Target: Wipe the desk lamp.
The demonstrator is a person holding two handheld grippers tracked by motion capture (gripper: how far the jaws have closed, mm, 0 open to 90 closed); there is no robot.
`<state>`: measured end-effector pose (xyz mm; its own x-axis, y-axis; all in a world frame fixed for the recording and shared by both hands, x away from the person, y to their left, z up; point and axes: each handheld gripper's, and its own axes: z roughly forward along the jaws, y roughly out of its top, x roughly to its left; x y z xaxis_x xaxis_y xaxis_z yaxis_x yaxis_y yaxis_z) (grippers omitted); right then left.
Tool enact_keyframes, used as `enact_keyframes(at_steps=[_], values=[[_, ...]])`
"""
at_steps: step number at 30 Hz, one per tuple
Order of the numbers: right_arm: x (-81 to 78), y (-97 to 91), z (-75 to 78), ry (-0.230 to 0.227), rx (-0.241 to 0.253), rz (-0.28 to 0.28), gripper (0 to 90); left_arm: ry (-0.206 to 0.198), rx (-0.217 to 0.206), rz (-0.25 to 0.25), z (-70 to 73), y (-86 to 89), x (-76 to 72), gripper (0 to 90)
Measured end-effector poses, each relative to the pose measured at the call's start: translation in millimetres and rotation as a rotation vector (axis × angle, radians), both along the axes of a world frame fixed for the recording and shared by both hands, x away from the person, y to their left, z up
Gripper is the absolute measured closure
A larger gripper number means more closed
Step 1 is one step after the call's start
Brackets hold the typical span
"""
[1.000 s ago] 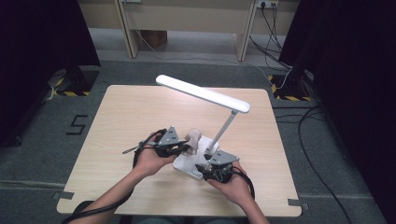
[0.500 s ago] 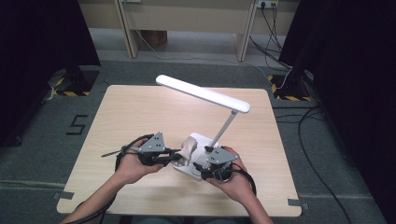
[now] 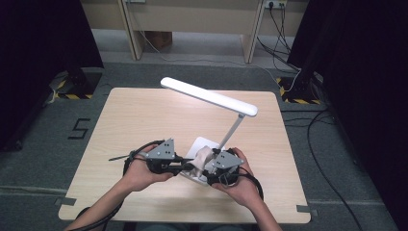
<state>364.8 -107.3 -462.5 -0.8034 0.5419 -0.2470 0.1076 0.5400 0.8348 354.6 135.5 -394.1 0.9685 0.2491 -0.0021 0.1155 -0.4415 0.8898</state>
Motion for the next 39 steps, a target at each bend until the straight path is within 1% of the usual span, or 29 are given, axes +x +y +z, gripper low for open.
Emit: enact_keyframes(at_steps=[1,2,4,5,6,7,8,9,10,12,13,17,18,19,21,23,24,27,30,32,35,38,39], values=[[-0.3,-0.2,0.8,-0.007,0.0,-0.006,19.0,0.002,0.007,-0.008,-0.3,-0.4,0.0,82.9],[-0.2,-0.4,1.6,-0.025,-0.003,0.0,18.8,0.007,0.01,-0.016,-1.5,-1.1,0.3,82.9],[-1.1,-0.4,3.7,-0.046,-0.005,0.005,18.6,0.023,0.015,-0.02,-4.0,-1.2,1.7,82.9],[-1.1,-0.4,3.7,-0.046,-0.005,0.005,18.6,0.029,0.021,-0.02,-5.6,-0.6,3.4,82.9],[-3.3,-0.2,5.4,-0.057,-0.016,0.016,18.6,0.035,0.017,-0.016,-6.9,-0.3,4.4,82.8],[-3.5,-0.2,5.9,-0.069,-0.014,0.03,18.6,0.039,0.019,-0.015,-7.7,0.4,5.6,82.8],[-3.5,-0.2,5.9,-0.069,-0.014,0.03,18.6,0.047,0.022,-0.014,-8.3,1.0,6.4,82.8],[-4.7,0.1,6.1,-0.066,-0.004,0.037,18.6,0.054,0.026,-0.012,-8.8,1.7,7.2,82.8],[-5.8,0.6,6.3,-0.071,-0.001,0.039,18.6,0.056,0.032,-0.012,-9.3,2.3,8.1,82.8],[-7.8,1.8,7.6,-0.102,0.0,0.07,19.2,0.07,0.034,-0.02,-10.3,3.1,9.1,82.8],[-7.8,1.8,7.6,-0.102,0.0,0.07,19.2,0.078,0.033,-0.026,-10.4,3.4,9.4,82.8],[-9.7,4.7,8.3,-0.129,-0.018,0.119,21.6,0.102,0.038,-0.051,-10.3,3.1,10.1,82.8],[-11.1,6.2,7.8,-0.139,-0.025,0.141,22.7,0.108,0.037,-0.058,-10.4,2.6,10.3,82.7],[-11.1,6.2,7.8,-0.139,-0.025,0.141,22.7,0.11,0.04,-0.067,-10.3,2.4,10.5,82.7],[-12.1,7.7,7.4,-0.148,-0.029,0.162,24.6,0.114,0.038,-0.077,-10.3,1.2,10.7,82.7],[-13.5,8.9,6.4,-0.154,-0.036,0.187,29.9,0.109,0.045,-0.08,-10.0,0.2,11.0,82.7],[-13.8,9.2,6.0,-0.157,-0.038,0.2,34.8,0.114,0.038,-0.081,-10.0,-0.6,10.7,82.7],[-14.5,8.4,4.1,-0.135,-0.039,0.232,50.7,0.108,0.038,-0.081,-9.4,-0.8,11.0,82.7],[-15.4,6.0,3.2,-0.112,-0.031,0.228,64.9,0.103,0.035,-0.076,-9.0,0.4,11.8,82.7],[-15.8,3.7,4.1,-0.09,-0.024,0.225,72.3,0.102,0.026,-0.067,-8.7,2.1,12.5,82.7],[-16.5,-0.1,5.5,-0.056,-0.011,0.22,79.9,0.102,0.007,-0.047,-8.5,5.1,15.0,82.5],[-16.9,-3.0,7.1,-0.022,0.007,0.222,82.0,0.1,-0.018,-0.027,-8.7,7.5,18.8,82.4],[-16.9,-3.7,7.7,-0.022,0.009,0.222,82.1,0.101,-0.023,-0.019,-9.0,8.2,20.2,82.5]])
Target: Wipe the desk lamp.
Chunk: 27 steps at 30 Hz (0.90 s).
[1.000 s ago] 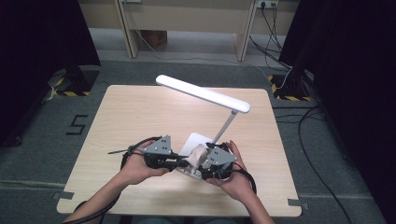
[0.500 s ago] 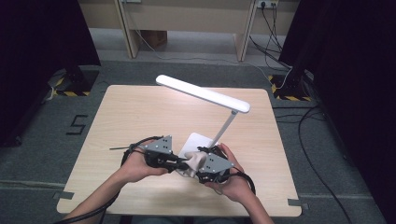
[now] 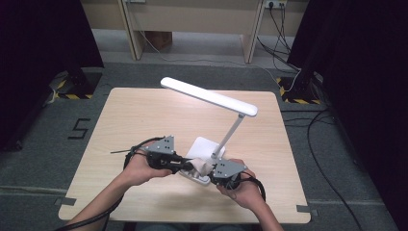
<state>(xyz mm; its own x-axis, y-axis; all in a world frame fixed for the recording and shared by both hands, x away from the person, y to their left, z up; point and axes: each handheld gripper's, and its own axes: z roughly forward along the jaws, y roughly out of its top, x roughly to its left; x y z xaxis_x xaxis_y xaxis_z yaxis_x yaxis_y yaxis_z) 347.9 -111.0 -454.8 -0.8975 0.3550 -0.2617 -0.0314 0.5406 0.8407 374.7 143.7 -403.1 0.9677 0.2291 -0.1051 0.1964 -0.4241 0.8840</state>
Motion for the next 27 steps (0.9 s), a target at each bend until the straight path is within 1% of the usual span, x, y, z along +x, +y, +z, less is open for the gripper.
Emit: enact_keyframes(at_steps=[2,3,5,6,9,11,14,15,16,17,19,20,22,24,25,26,27], values=[[-0.9,-1.0,1.1,0.01,0.001,0.002,82.8,0.005,-0.014,0.02,-1.2,0.8,2.3,82.5],[-1.3,-1.3,1.4,0.014,0.004,0.001,83.2,0.005,-0.015,0.027,-1.7,1.3,3.5,82.4],[-1.7,-2.0,2.5,0.014,0.001,0.002,83.2,0.009,-0.022,0.04,-3.0,2.1,5.7,82.4],[-2.3,-2.1,2.5,0.024,0.007,-0.001,83.2,0.012,-0.025,0.048,-3.6,2.4,6.6,82.4],[-2.5,-2.2,2.7,0.028,0.017,-0.004,83.4,0.018,-0.033,0.061,-5.6,3.2,9.3,82.3],[-2.1,-1.6,3.0,0.025,0.016,0.001,83.4,0.012,-0.037,0.068,-5.9,2.9,9.8,82.4],[-2.7,-0.9,2.9,0.032,0.014,-0.011,82.8,0.002,-0.033,0.069,-5.2,2.1,9.8,82.5],[-2.4,-1.1,3.0,0.032,0.014,-0.016,80.8,0.001,-0.033,0.069,-4.8,1.7,9.5,82.5],[-2.4,-1.0,3.1,0.039,0.011,-0.024,76.3,-0.001,-0.031,0.068,-4.2,1.3,9.3,82.6],[-1.7,-0.9,2.9,0.03,0.002,-0.026,70.7,-0.002,-0.031,0.065,-3.5,1.2,9.3,82.6],[-1.7,0.0,1.6,0.033,0.011,-0.04,58.7,-0.003,-0.035,0.065,-1.8,0.6,8.7,82.6],[-1.8,0.5,1.2,0.03,0.011,-0.04,55.0,-0.007,-0.034,0.063,-0.9,0.4,8.5,82.6],[-2.0,2.4,0.3,0.009,0.008,-0.049,45.3,-0.011,-0.038,0.065,0.4,-0.3,8.0,82.6],[-2.6,4.2,-0.9,-0.008,0.009,-0.053,38.9,-0.01,-0.043,0.07,1.4,-0.6,7.8,82.6],[-2.8,5.8,-2.0,-0.03,0.014,-0.056,33.7,-0.011,-0.046,0.072,1.8,-0.7,7.9,82.7],[-2.8,5.8,-2.0,-0.03,0.014,-0.056,33.7,-0.011,-0.05,0.076,2.0,-1.1,7.8,82.7],[-2.8,6.6,-2.7,-0.036,0.022,-0.057,31.1,-0.008,-0.055,0.077,2.2,-1.7,7.6,82.7]])
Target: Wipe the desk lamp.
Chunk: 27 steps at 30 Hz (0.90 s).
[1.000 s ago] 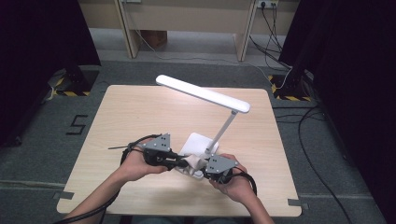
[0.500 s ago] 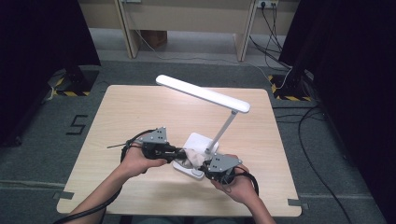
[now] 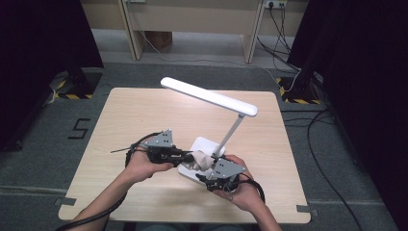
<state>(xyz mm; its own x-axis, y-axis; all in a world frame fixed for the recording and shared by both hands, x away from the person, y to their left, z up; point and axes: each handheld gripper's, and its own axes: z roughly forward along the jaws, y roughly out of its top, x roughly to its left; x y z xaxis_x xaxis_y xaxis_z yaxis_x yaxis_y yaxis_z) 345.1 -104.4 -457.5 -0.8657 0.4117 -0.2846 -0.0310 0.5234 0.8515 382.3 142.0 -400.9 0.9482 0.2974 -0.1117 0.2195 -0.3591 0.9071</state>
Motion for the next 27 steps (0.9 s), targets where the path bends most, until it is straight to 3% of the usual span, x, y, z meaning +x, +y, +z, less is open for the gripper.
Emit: enact_keyframes(at_steps=[5,9,11,20,22,27], values=[[-1.8,3.5,-3.4,-0.007,0.045,-0.038,32.1,0.0,-0.015,0.023,0.7,-2.8,-0.5,82.7],[-1.7,2.3,-2.2,0.003,0.074,-0.075,47.6,0.006,-0.03,0.043,-0.1,-3.8,0.4,82.7],[-1.7,1.2,-1.3,0.007,0.093,-0.097,51.1,0.012,-0.04,0.049,-0.4,-4.0,0.4,82.8],[-1.6,6.5,-4.9,0.006,0.124,-0.138,45.8,0.018,-0.047,0.05,0.1,-7.1,0.6,82.8],[-1.4,6.6,-5.0,0.008,0.123,-0.142,50.2,0.022,-0.049,0.05,-0.4,-7.1,0.8,82.8],[-1.0,3.7,-3.6,0.026,0.131,-0.145,74.6,0.028,-0.059,0.054,-1.9,-6.7,0.5,82.7]])
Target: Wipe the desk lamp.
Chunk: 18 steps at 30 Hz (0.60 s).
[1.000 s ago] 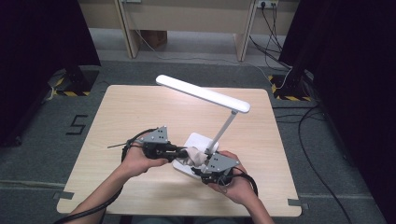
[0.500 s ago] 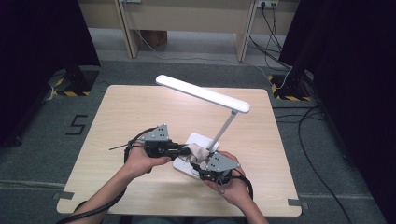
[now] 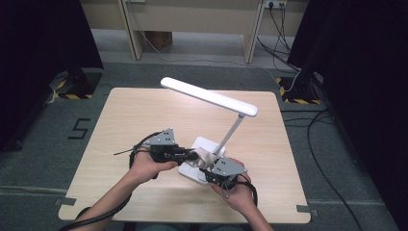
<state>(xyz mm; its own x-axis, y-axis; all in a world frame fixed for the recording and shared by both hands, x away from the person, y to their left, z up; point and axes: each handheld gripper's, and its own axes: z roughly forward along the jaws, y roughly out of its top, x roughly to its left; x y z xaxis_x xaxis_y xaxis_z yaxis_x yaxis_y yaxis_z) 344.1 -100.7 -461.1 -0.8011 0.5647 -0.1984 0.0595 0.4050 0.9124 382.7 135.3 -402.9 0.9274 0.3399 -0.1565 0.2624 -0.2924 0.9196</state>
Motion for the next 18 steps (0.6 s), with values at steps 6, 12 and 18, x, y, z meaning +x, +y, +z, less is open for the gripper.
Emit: enact_keyframes(at_steps=[6,12,18], values=[[0.0,-3.4,5.4,0.047,-0.012,0.014,83.0,-0.003,-0.012,0.019,-2.1,0.1,0.9,77.0],[2.1,-11.2,8.2,0.069,-0.054,-0.02,83.7,-0.036,-0.031,0.057,-2.7,4.5,1.1,61.8],[3.0,-26.7,8.1,0.096,-0.078,-0.087,83.8,-0.071,-0.071,0.099,-0.3,16.1,-0.9,47.8]])
